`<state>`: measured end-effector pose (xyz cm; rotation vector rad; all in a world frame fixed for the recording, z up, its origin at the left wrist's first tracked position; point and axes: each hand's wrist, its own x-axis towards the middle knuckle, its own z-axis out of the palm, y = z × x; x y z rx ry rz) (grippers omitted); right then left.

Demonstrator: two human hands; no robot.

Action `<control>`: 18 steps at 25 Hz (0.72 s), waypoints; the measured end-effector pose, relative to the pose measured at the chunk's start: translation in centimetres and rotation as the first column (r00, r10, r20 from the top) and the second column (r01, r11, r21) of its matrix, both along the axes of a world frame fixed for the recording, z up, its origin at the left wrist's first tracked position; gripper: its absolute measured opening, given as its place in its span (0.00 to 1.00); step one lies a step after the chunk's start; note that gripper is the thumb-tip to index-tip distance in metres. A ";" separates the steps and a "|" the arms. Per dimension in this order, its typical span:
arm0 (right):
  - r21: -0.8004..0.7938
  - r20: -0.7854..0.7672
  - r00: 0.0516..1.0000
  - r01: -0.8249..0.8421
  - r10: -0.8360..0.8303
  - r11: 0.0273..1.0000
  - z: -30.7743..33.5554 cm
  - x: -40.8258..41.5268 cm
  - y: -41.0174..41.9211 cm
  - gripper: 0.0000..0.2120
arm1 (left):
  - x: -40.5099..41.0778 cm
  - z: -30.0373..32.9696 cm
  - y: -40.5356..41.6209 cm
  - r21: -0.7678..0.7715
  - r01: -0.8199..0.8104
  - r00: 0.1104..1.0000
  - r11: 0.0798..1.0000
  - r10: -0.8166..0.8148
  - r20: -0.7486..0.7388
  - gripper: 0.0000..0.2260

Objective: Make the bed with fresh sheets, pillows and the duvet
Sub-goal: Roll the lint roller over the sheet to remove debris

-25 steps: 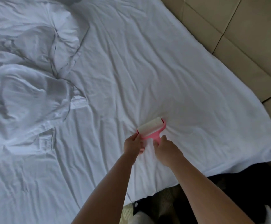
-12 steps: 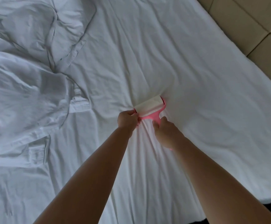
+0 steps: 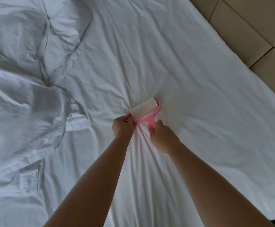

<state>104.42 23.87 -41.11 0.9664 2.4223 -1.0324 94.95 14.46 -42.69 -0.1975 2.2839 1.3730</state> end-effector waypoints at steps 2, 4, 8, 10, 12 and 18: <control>0.039 -0.036 0.999 0.009 -0.008 0.999 0.7 0.4 -0.3 0.19 | 0.1 0.9 -0.3 0.003 0.023 1.000 1.000 -0.023 0.007 0.16; 0.116 -0.086 0.996 0.043 -0.033 0.992 1.6 0.2 -0.1 0.19 | -0.8 1.6 -0.2 0.129 -0.025 0.996 0.991 0.013 0.091 0.06; 0.247 -0.166 0.983 0.118 -0.078 0.962 2.9 -0.2 1.1 0.18 | -2.2 3.0 1.4 0.291 -0.014 0.989 0.957 -0.031 0.148 0.12; 0.230 -0.160 0.972 0.208 -0.174 0.951 2.6 -0.2 2.3 0.18 | -2.7 3.2 2.2 0.121 0.198 0.980 0.973 -0.200 0.006 0.14; 0.180 -0.092 0.971 0.236 -0.223 0.955 1.9 -0.7 3.4 0.18 | -3.3 2.0 2.4 -0.343 0.474 0.837 0.811 -0.536 -0.111 0.24; 0.113 -0.071 0.982 0.184 -0.177 0.976 0.5 -7.4 6.5 0.21 | -6.0 -0.6 3.7 -0.665 0.646 0.627 0.374 -0.757 0.183 0.57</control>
